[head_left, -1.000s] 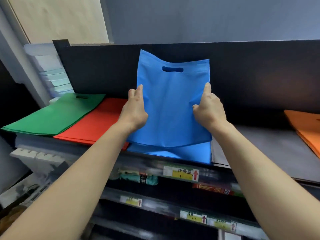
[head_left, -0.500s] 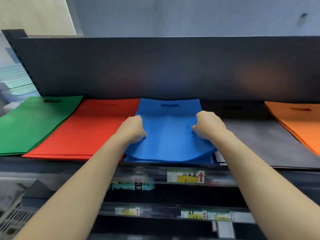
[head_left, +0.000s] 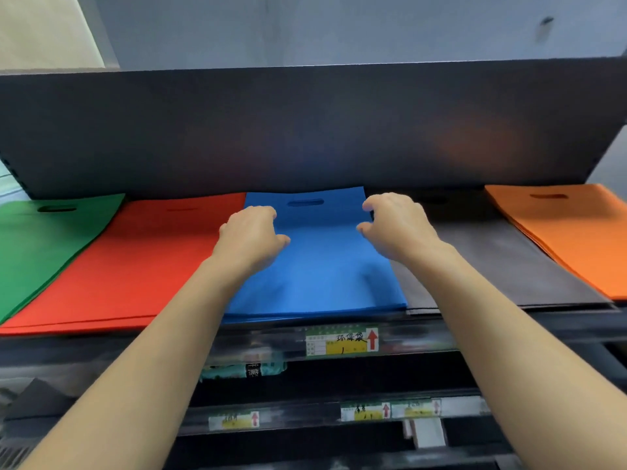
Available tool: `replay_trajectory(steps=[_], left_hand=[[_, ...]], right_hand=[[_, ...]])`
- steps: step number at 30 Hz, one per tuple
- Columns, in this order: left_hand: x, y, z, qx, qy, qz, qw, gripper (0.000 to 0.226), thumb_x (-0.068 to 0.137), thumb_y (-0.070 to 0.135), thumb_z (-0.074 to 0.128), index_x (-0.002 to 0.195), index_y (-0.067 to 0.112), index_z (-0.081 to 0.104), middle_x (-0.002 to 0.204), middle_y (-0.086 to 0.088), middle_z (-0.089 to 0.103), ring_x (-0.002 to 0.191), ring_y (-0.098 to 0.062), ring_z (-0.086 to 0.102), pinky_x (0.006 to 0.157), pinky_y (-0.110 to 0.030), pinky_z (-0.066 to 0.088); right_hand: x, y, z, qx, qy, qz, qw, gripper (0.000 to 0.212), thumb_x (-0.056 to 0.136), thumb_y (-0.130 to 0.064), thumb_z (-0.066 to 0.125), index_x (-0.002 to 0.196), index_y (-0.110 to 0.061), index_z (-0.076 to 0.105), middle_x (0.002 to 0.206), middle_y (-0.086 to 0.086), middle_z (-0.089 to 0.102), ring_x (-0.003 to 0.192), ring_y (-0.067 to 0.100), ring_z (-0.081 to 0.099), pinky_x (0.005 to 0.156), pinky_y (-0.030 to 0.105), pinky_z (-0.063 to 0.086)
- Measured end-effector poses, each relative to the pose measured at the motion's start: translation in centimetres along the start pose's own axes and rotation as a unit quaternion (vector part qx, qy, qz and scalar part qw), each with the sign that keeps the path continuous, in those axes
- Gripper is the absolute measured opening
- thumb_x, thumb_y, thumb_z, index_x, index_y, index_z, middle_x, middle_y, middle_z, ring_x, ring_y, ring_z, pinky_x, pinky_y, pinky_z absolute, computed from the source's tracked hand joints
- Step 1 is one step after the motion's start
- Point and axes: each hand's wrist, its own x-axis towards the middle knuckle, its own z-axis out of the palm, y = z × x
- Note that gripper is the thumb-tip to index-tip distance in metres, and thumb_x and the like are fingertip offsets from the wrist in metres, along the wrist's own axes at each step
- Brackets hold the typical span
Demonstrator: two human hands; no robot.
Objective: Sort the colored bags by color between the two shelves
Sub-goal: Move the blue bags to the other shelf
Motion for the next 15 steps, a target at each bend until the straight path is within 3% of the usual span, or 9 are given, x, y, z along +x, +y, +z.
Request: replay_trajectory(steps=[4,7,11,15], left_hand=[[-0.6,4.6,-0.6,-0.13,0.06,0.114,0.983,0.038,0.091,0.024,0.058,0.127,0.015,0.055,0.126,-0.005,0.058,0.114,-0.022,0.052,0.093,-0.03,0.039],[-1.3,9.2,0.1,-0.175,0.069,0.194,0.963,0.034,0.092,0.022,0.056,0.125,0.016,0.057,0.119,-0.003,0.06,0.108,-0.02,0.054,0.087,-0.028,0.041],[-2.5,15.6,1.8,-0.127,0.099,0.306,0.938,0.032,0.093,0.019,0.053,0.124,0.012,0.058,0.114,-0.008,0.061,0.105,-0.027,0.053,0.09,-0.038,0.043],[-4.3,21.7,2.8,-0.076,0.133,0.367,0.917,0.03,0.092,0.017,0.051,0.119,0.007,0.059,0.108,-0.012,0.062,0.1,-0.035,0.052,0.085,-0.045,0.044]], right_hand=[[-2.1,2.2,-3.0,0.054,0.056,-0.009,0.997,0.034,0.092,-0.024,0.056,0.124,-0.011,0.058,0.116,0.005,0.061,0.11,0.025,0.052,0.092,0.035,0.041],[-4.1,5.3,-4.9,0.035,0.093,0.018,0.995,0.034,0.092,-0.025,0.055,0.124,-0.013,0.058,0.117,0.006,0.061,0.111,0.026,0.053,0.093,0.035,0.04],[-6.8,10.0,-6.7,-0.07,0.111,0.062,0.989,0.03,0.092,-0.025,0.053,0.118,-0.012,0.059,0.114,0.009,0.06,0.109,0.029,0.052,0.09,0.036,0.039],[-9.9,15.2,-9.1,-0.18,0.127,0.092,0.971,0.028,0.093,-0.023,0.051,0.119,-0.014,0.057,0.116,0.01,0.057,0.11,0.031,0.049,0.088,0.037,0.036]])
